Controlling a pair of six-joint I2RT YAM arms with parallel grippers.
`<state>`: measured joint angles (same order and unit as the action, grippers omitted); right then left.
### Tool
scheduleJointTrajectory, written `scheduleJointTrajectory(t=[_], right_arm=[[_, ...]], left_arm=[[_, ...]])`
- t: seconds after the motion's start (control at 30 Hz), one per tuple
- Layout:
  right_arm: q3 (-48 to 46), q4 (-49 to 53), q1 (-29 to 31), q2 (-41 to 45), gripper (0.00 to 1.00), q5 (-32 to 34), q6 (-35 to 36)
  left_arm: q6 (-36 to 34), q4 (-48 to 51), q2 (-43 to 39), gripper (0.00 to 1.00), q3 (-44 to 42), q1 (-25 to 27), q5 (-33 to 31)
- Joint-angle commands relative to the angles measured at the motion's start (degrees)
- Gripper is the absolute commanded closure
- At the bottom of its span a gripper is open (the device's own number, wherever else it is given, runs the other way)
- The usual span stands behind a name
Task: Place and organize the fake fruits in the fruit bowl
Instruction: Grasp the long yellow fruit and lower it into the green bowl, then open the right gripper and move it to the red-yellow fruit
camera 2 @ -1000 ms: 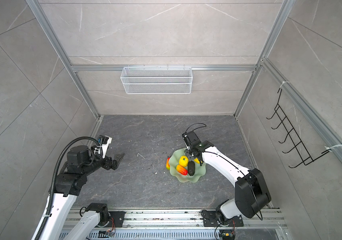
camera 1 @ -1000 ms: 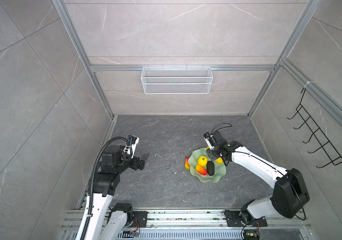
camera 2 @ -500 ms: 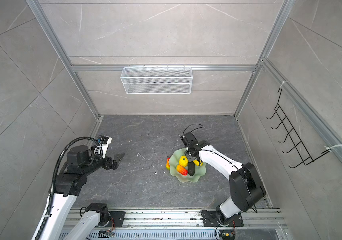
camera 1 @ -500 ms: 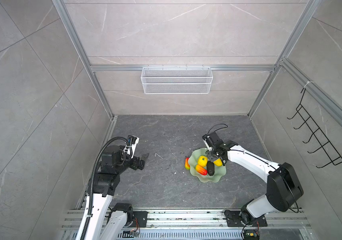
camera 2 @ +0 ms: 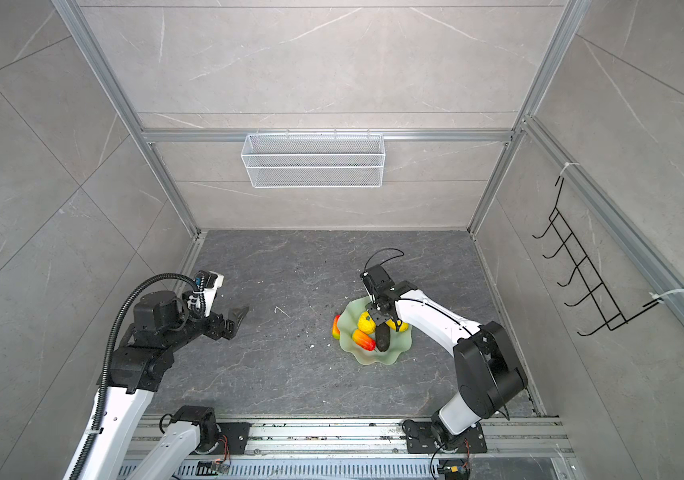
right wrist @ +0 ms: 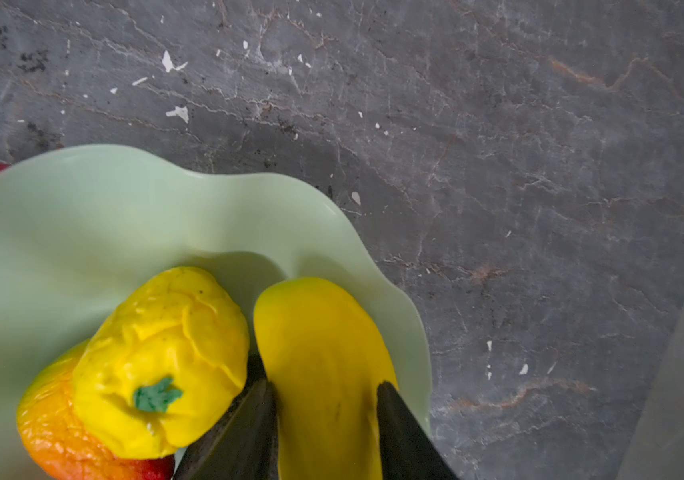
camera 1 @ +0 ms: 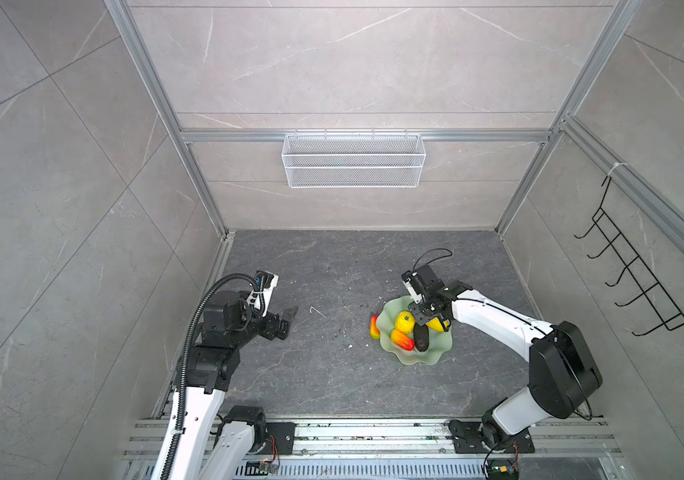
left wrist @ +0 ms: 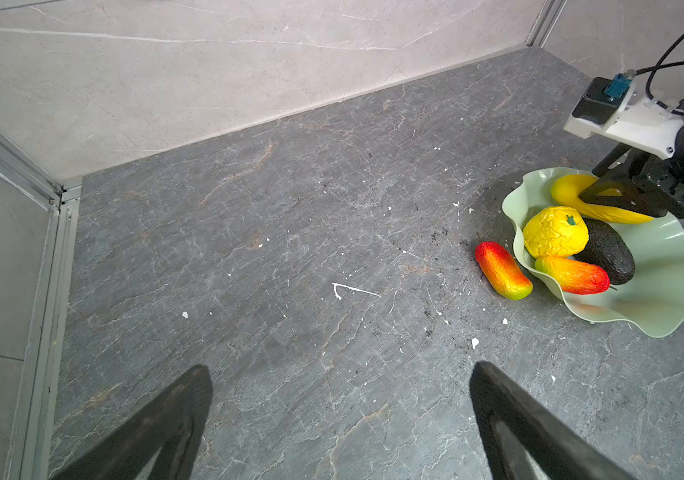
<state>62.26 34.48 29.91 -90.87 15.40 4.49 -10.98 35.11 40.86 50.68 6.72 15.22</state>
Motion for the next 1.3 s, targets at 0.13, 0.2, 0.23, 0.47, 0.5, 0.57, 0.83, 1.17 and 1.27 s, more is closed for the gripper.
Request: scheduleJointTrajectory(t=[0.13,0.2,0.23,0.47,0.5,0.57,0.83,1.17,1.27], right_arm=[[-1.3,-1.5,-0.1,-1.6,0.56,-3.9,-1.9],[-1.6,-1.7,-0.2,-1.7,0.56,-4.2,-2.5],[-1.7,-1.8,-0.3,-1.7,0.56,-4.5,-2.8],[-2.5,-2.5,-0.3,-0.5,0.56,-7.6,-4.7],[-2.5,-2.4,-0.4,-0.2,0.56,-7.9,-5.1],[-2.6,-2.3,-0.4,0.5,0.56,-8.4,-5.6],[1.4,1.7,-0.4,6.7,0.36,-8.9,-5.4],[8.1,3.3,10.1,6.1,0.00,-11.2,-3.4],[9.6,1.5,16.2,2.9,0.00,-11.8,-4.6]], left_arm=[[0.2,-0.7,-0.2,0.00,2.1,-0.2,1.0],[0.2,-0.7,-0.3,0.00,2.1,-0.2,0.9],[0.2,-0.7,-0.4,0.00,2.1,-0.3,0.9],[0.2,-0.8,-0.6,0.00,2.0,-0.2,0.9],[0.2,-0.7,-0.7,0.00,2.1,-0.3,0.9],[0.2,-0.7,-0.7,0.00,2.0,-0.3,0.9],[0.2,-0.7,-0.5,0.00,2.0,-0.2,0.9],[0.1,-0.7,-0.3,0.00,2.0,-0.2,0.5],[0.1,-0.6,-0.3,0.00,2.0,-0.3,0.5]])
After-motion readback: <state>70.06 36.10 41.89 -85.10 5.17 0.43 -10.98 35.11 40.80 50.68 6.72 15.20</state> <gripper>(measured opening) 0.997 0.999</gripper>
